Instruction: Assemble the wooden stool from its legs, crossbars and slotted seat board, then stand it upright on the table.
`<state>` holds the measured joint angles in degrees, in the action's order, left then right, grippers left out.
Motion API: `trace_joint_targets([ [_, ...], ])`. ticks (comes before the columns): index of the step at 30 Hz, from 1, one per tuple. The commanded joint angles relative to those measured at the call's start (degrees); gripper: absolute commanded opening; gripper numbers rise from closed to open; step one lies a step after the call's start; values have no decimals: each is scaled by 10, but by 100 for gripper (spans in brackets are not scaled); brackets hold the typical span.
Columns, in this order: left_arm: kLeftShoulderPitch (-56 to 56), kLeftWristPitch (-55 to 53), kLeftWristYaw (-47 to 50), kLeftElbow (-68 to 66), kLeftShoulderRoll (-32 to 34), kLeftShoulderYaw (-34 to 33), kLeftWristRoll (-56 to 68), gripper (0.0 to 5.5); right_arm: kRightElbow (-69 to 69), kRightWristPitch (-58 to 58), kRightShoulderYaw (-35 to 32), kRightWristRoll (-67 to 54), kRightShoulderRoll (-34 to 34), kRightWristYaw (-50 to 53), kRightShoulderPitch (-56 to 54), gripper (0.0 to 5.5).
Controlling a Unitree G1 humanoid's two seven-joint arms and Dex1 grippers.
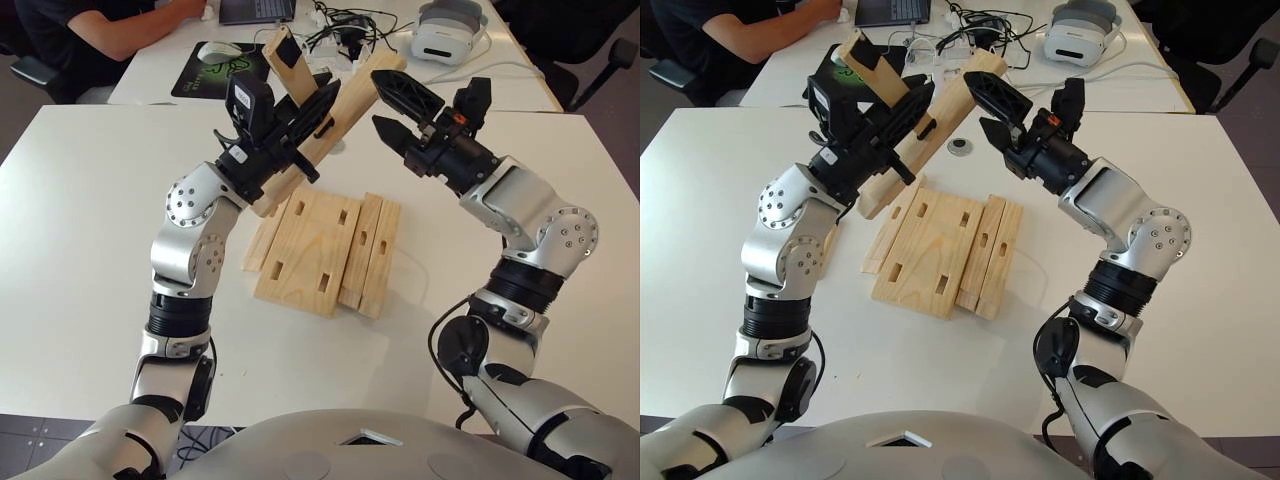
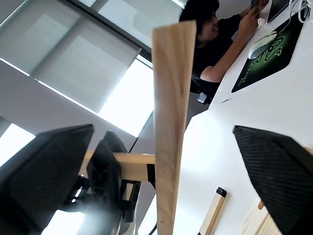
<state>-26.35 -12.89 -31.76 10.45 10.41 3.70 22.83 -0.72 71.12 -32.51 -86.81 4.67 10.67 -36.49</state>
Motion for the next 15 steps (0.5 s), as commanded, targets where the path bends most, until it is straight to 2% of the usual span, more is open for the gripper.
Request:
trace_joint_targets([
  [1,9,7,-2,12,-5,18,-12,41,-2,-42,34,-37,-4,40,-6,540],
  [7,15,7,1,15,-10,33,-23,41,-5,-95,76,-49,-6,66,7,540],
  [15,21,31,5,11,-4,45,-63,41,-5,-129,101,-52,17,90,25,421],
])
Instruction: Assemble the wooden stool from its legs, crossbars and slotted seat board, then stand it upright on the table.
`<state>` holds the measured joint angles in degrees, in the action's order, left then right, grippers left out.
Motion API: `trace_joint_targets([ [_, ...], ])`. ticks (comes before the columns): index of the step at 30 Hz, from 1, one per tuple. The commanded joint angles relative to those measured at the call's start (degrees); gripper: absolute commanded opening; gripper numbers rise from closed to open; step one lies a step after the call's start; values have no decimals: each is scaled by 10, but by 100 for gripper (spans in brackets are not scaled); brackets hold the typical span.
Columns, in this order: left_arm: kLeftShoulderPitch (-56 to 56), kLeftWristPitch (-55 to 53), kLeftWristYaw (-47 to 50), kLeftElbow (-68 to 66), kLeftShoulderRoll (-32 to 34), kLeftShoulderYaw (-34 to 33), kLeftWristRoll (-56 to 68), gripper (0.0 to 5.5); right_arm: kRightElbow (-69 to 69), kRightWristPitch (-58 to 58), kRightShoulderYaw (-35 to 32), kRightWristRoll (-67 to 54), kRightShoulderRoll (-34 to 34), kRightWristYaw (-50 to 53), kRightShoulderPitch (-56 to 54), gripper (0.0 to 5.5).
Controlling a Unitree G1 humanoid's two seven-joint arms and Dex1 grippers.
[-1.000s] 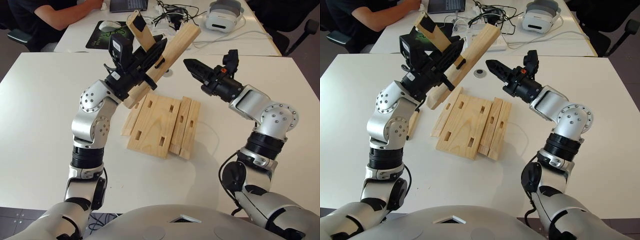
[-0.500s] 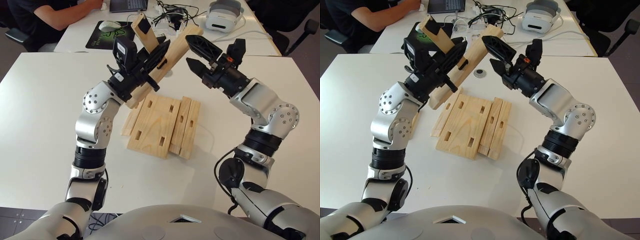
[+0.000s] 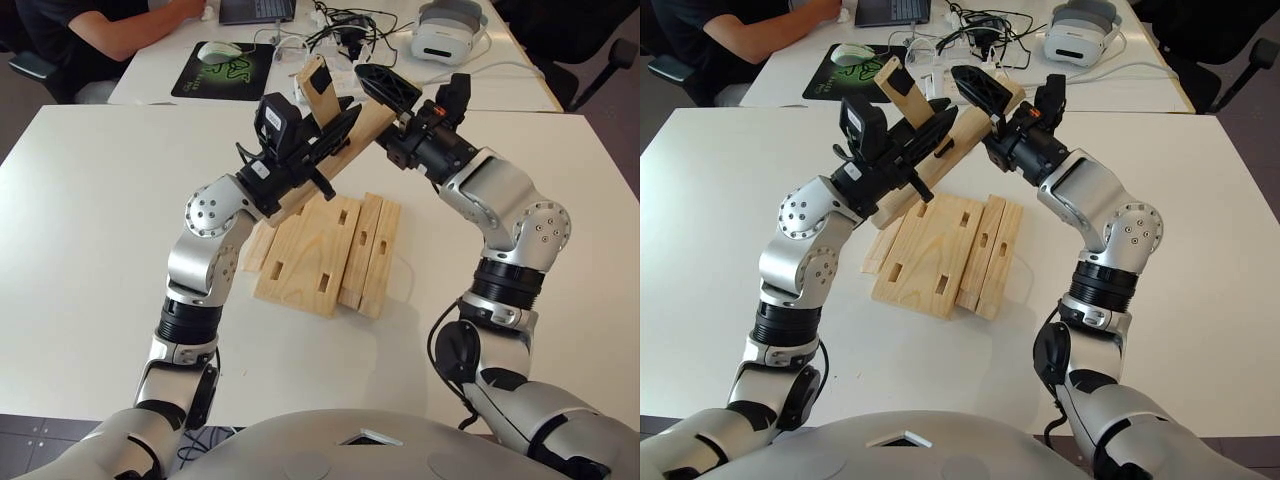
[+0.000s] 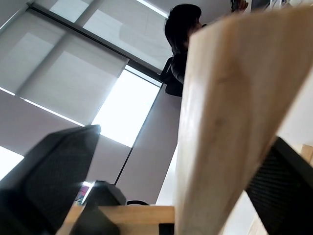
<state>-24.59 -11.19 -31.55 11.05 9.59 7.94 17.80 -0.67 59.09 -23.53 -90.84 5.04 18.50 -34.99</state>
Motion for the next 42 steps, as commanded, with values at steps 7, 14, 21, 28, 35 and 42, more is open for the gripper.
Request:
trace_joint_targets([
  [7,4,16,3,1,-1,0,-13,41,-10,-22,28,-33,28,10,20,315],
  [14,2,10,3,0,-3,-2,-8,41,-12,-38,44,-49,35,7,22,221],
  [21,7,7,6,3,-1,-2,-8,41,-13,-49,58,-60,42,7,26,122],
  [28,7,4,12,0,4,7,-20,41,-10,-57,68,-67,48,6,27,107],
  [35,11,1,16,3,5,13,-21,77,-9,-62,74,-70,52,5,28,107],
  [42,14,-1,17,8,2,10,-15,165,-12,-69,81,-78,54,8,31,107],
])
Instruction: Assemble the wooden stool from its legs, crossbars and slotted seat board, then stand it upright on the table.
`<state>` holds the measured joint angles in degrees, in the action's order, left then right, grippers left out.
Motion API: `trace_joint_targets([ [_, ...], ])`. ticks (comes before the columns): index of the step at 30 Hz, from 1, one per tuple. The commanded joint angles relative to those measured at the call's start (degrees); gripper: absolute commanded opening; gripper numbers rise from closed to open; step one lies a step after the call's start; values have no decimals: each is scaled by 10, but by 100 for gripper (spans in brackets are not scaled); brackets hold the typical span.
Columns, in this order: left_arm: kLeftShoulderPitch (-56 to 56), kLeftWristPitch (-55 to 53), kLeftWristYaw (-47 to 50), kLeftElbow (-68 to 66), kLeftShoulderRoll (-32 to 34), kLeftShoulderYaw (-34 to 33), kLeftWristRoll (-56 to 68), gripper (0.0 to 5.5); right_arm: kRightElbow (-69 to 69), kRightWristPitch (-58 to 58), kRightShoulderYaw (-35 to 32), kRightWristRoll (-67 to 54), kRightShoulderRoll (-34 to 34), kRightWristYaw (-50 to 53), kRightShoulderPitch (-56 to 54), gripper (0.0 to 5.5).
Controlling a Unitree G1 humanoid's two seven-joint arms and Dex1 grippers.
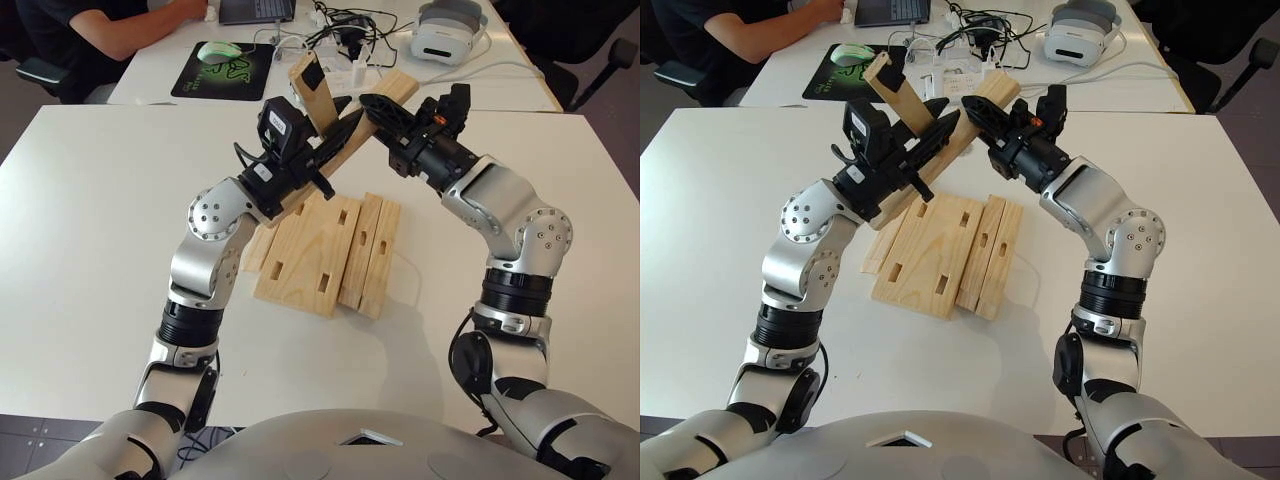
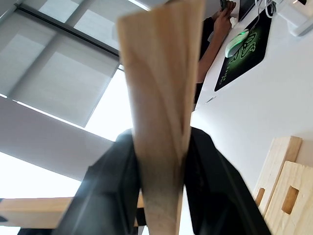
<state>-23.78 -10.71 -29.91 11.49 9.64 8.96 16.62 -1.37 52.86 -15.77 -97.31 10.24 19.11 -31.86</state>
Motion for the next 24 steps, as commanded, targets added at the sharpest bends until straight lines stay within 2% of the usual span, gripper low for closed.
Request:
trace_joint_targets([
  [1,6,-7,0,5,2,0,-2,178,-6,-8,4,-14,2,4,1,107],
  [7,25,-17,-14,6,24,2,-6,267,-7,-15,6,-5,6,8,6,107],
  [10,65,-13,-47,1,90,12,-46,306,-9,-15,4,3,14,5,11,107],
  [15,146,14,-122,-6,204,-25,-59,376,-14,-19,-6,19,35,-4,24,106],
  [20,225,62,-199,0,295,-34,-76,378,-13,-30,-18,31,48,-9,34,106],
  [24,245,90,-229,-17,331,-22,-103,378,-18,-39,-21,44,52,-6,44,106],
])
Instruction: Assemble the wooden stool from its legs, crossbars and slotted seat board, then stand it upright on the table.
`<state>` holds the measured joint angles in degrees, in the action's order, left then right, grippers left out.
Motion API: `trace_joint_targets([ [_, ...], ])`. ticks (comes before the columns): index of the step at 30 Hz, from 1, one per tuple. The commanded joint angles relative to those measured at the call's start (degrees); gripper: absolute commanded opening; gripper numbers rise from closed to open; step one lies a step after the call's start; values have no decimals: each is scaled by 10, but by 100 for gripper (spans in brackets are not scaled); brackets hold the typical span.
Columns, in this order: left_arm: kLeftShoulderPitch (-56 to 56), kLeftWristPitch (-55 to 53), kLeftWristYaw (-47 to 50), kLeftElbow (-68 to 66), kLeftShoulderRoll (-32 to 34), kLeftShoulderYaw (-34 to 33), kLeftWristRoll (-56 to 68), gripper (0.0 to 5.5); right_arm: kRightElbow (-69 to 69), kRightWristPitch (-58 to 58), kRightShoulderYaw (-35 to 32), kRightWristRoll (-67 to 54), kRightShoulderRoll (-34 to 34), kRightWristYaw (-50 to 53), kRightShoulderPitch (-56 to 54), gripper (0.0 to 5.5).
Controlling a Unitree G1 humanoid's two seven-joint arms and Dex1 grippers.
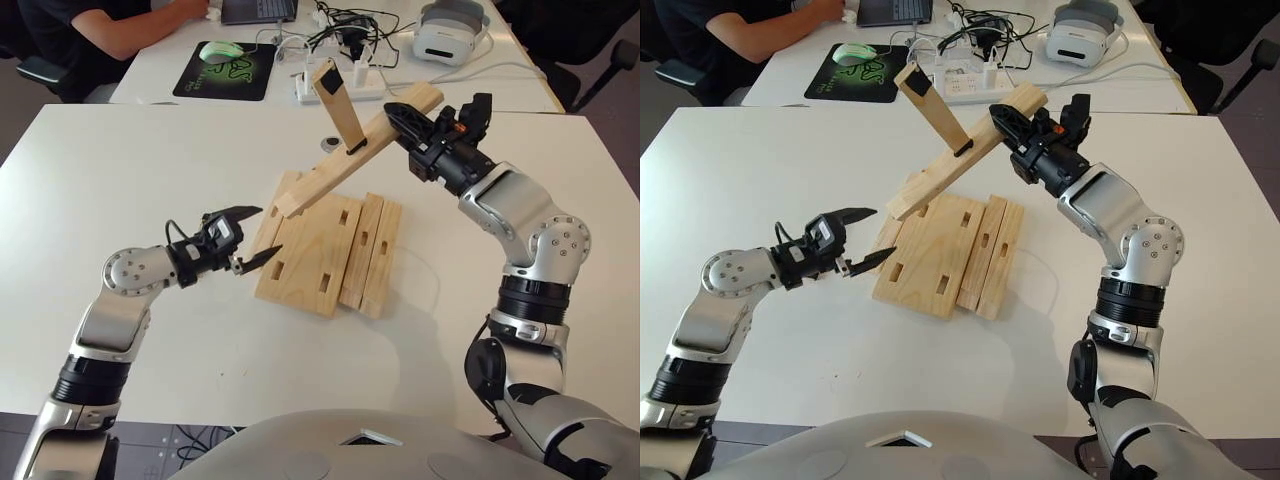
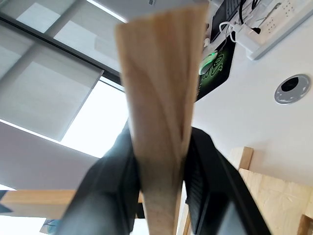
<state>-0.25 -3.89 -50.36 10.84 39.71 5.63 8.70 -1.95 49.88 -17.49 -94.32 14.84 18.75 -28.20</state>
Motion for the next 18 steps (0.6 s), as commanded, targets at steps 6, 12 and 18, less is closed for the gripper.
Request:
trace_joint_targets([
  [6,38,2,-40,-14,53,40,-62,378,-6,-9,5,54,6,-7,2,106],
  [12,39,-4,-47,-43,93,41,-92,378,-3,-5,6,75,6,-17,-1,106],
  [18,30,-12,-51,-45,89,60,-81,378,-5,-4,5,88,3,-21,-2,106],
])
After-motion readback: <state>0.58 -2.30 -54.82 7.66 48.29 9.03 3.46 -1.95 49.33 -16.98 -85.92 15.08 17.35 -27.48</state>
